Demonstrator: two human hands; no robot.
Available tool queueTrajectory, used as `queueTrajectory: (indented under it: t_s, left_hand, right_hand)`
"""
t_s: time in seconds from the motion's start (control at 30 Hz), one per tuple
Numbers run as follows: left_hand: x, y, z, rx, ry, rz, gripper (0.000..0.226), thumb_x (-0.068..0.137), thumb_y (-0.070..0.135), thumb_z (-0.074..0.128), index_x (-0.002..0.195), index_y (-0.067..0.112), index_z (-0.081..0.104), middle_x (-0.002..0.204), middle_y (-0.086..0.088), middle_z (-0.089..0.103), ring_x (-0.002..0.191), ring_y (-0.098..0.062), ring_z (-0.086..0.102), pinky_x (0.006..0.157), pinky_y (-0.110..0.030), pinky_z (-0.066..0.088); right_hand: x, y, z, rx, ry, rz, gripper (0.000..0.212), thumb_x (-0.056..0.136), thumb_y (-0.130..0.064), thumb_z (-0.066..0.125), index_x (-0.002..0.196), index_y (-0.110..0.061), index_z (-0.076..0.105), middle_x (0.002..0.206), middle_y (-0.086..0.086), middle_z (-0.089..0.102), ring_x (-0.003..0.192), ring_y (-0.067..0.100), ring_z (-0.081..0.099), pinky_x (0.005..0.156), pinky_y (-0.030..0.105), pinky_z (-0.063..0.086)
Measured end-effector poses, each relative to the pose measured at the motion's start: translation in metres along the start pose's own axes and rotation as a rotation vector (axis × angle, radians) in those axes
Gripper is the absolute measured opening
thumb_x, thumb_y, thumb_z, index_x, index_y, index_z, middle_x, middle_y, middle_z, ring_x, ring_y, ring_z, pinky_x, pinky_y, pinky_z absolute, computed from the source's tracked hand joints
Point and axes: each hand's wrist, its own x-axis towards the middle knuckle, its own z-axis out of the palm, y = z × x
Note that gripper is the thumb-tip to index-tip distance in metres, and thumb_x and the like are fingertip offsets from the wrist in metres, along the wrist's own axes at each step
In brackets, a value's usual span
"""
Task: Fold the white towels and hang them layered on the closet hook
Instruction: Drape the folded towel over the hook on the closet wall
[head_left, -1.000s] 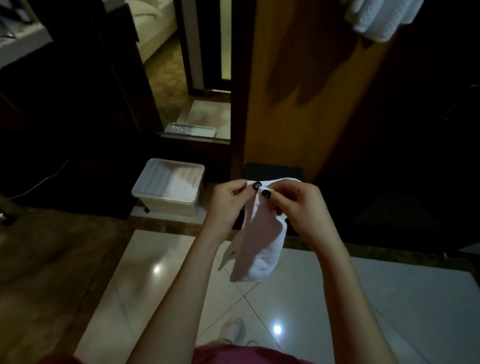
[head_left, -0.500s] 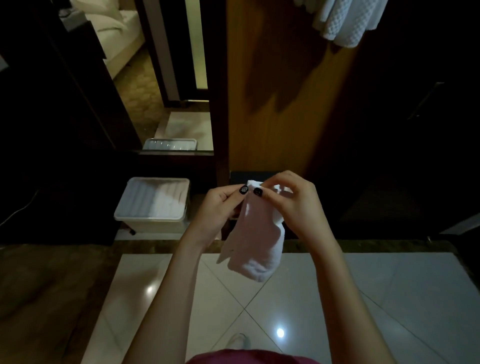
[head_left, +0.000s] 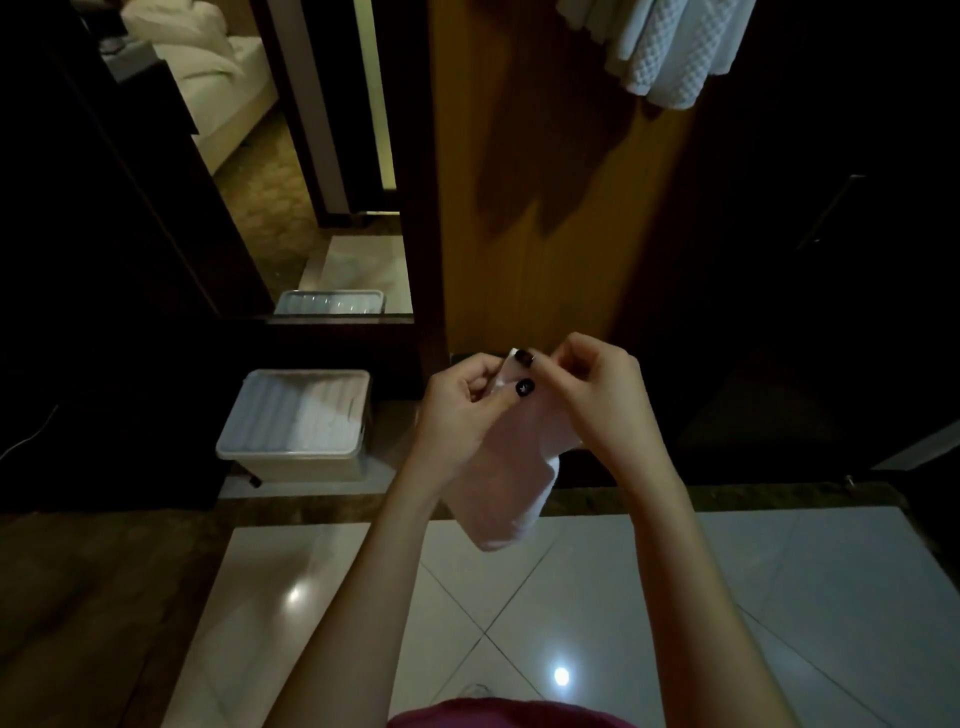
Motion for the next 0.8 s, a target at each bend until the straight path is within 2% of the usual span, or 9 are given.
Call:
queueTrajectory:
  t_s: [0.1, 0.17, 0.27, 0.33, 0.4, 0.47, 0.6, 0.7, 0.8]
  left_hand:
    - [0.009, -0.002, 0.006, 0.028, 0.061, -0.005, 0.014, 0.092, 0.017, 0.067, 0.085, 0.029, 0.067, 0.076, 0.009, 0.070, 0.076, -0.003, 0.065, 0.066, -0.018, 0.048]
    - [0.015, 0.000, 0.006, -0.041, 0.111, -0.007, 0.017, 0.094, 0.018, 0.064, 0.082, 0.030, 0.067, 0.079, 0.007, 0.071, 0.078, -0.004, 0.066, 0.066, -0.017, 0.050]
    - [0.024, 0.000, 0.002, -0.099, 0.184, 0.004, 0.020, 0.095, 0.020, 0.062, 0.082, 0.034, 0.069, 0.082, 0.005, 0.071, 0.080, -0.009, 0.065, 0.071, -0.025, 0.049]
    - [0.029, -0.001, 0.000, -0.088, 0.207, 0.008, 0.019, 0.095, 0.019, 0.062, 0.081, 0.031, 0.067, 0.075, 0.007, 0.067, 0.072, -0.006, 0.059, 0.065, -0.021, 0.045]
    - [0.031, -0.003, 0.002, -0.012, 0.211, 0.025, 0.020, 0.095, 0.017, 0.061, 0.080, 0.028, 0.062, 0.065, 0.010, 0.061, 0.061, -0.001, 0.051, 0.055, -0.017, 0.039]
    - [0.029, -0.002, 0.004, 0.051, 0.241, 0.078, 0.021, 0.096, 0.018, 0.059, 0.078, 0.028, 0.057, 0.062, 0.009, 0.056, 0.058, -0.005, 0.048, 0.053, -0.023, 0.037]
    - [0.031, -0.001, 0.007, 0.114, 0.294, 0.128, 0.019, 0.098, 0.022, 0.057, 0.079, 0.026, 0.053, 0.063, 0.004, 0.056, 0.058, -0.008, 0.049, 0.053, -0.028, 0.038]
    - [0.034, -0.003, 0.008, 0.089, 0.236, 0.021, 0.018, 0.097, 0.017, 0.058, 0.080, 0.021, 0.057, 0.069, -0.006, 0.061, 0.064, -0.017, 0.055, 0.058, -0.034, 0.042]
    - [0.033, 0.000, 0.007, -0.084, 0.172, -0.005, 0.019, 0.096, 0.022, 0.060, 0.087, 0.035, 0.068, 0.085, 0.008, 0.072, 0.080, -0.008, 0.068, 0.066, -0.019, 0.052]
  right_hand:
    - [0.001, 0.009, -0.019, -0.030, -0.041, 0.018, 0.053, 0.093, -0.051, 0.052, 0.065, -0.006, 0.049, 0.051, -0.009, 0.040, 0.047, 0.003, 0.035, 0.045, 0.018, 0.027]
    - [0.001, 0.017, -0.033, -0.070, -0.083, 0.042, 0.048, 0.089, -0.056, 0.053, 0.065, -0.014, 0.054, 0.054, -0.009, 0.047, 0.049, 0.004, 0.042, 0.046, 0.022, 0.034]
    - [-0.001, 0.029, -0.049, -0.131, -0.134, 0.089, 0.027, 0.086, -0.043, 0.068, 0.070, -0.023, 0.061, 0.060, -0.010, 0.057, 0.053, 0.001, 0.049, 0.048, 0.016, 0.036]
    - [-0.001, 0.034, -0.054, -0.078, -0.097, 0.104, 0.022, 0.086, -0.032, 0.072, 0.069, -0.024, 0.060, 0.058, -0.010, 0.056, 0.050, 0.001, 0.047, 0.047, 0.016, 0.035]
    - [-0.001, 0.034, -0.054, -0.010, -0.014, 0.077, 0.023, 0.087, -0.028, 0.072, 0.071, -0.020, 0.058, 0.062, -0.003, 0.057, 0.054, 0.005, 0.050, 0.048, 0.021, 0.037]
    - [0.000, 0.030, -0.052, 0.018, 0.073, 0.012, 0.021, 0.087, -0.025, 0.072, 0.077, -0.019, 0.055, 0.069, 0.004, 0.056, 0.062, 0.010, 0.051, 0.053, 0.028, 0.040]
    - [0.008, 0.021, -0.054, 0.122, 0.134, 0.021, 0.026, 0.084, -0.021, 0.075, 0.097, -0.033, 0.057, 0.091, -0.013, 0.063, 0.081, 0.003, 0.061, 0.064, 0.020, 0.052]
    - [0.014, 0.022, -0.056, 0.188, 0.078, 0.122, 0.010, 0.085, -0.022, 0.075, 0.085, -0.016, 0.066, 0.083, 0.000, 0.069, 0.079, 0.016, 0.068, 0.068, 0.039, 0.054]
    - [0.010, 0.025, -0.061, 0.360, 0.009, 0.133, 0.020, 0.082, -0.033, 0.073, 0.073, -0.020, 0.060, 0.074, 0.002, 0.063, 0.069, 0.022, 0.062, 0.061, 0.045, 0.045]
